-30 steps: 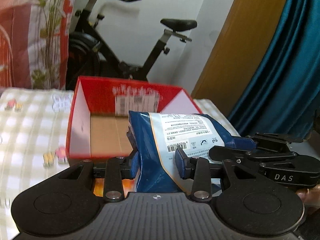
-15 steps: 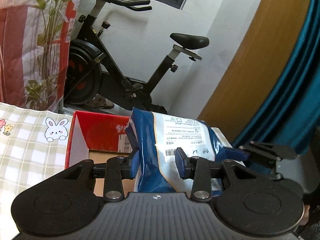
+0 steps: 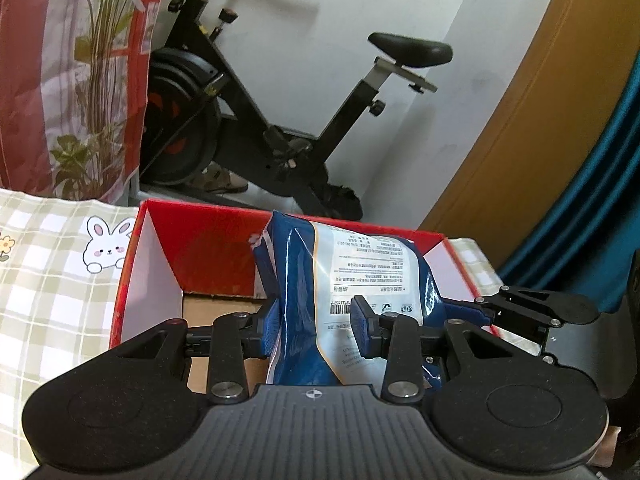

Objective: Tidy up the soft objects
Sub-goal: 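Lift the blue-and-white bag with the right gripper and drop it into the red box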

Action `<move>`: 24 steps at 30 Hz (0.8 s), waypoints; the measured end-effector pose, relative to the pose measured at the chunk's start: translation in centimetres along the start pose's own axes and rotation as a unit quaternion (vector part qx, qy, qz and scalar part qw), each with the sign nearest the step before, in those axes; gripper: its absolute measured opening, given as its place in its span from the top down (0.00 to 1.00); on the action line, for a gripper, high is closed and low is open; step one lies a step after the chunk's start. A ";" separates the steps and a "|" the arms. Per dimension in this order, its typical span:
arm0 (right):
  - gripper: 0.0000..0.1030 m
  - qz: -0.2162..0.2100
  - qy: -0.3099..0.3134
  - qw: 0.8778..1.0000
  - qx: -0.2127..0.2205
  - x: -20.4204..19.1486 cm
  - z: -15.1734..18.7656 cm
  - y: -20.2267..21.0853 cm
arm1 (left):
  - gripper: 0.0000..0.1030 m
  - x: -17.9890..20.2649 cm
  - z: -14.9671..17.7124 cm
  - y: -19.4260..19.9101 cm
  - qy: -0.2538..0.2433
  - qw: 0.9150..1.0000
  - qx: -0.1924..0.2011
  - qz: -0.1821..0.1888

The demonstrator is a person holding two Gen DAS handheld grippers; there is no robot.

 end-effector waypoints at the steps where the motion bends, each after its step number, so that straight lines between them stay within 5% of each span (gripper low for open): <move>1: 0.68 0.002 0.000 1.000 -0.006 0.0 0.1 -0.4 | 0.61 -0.2 0.1 -0.2 0.000 1.000 -0.003 -0.002; 7: 0.68 0.027 -0.007 0.998 -0.049 0.3 0.9 -2.3 | 0.61 -1.0 0.4 -1.6 -0.017 0.999 -0.023 -0.044; 19: 0.63 0.036 -0.038 0.998 -0.042 1.1 0.9 -0.2 | 0.60 0.3 0.8 1.3 -0.059 0.995 -0.010 -0.076; 24: 0.46 0.045 -0.060 0.997 -0.029 1.2 0.8 2.6 | 0.50 1.9 1.0 4.0 -0.078 0.992 0.008 -0.097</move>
Point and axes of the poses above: each gripper's, at about its wrist camera, not at the fingertips, and y roughly against the way its jaws point, x to its right, z to its underside, the point moved 7 cm from there along -y, roughly the way its jaws point, and after that the axes turned 10 degrees about z, right-handed, at the moved point
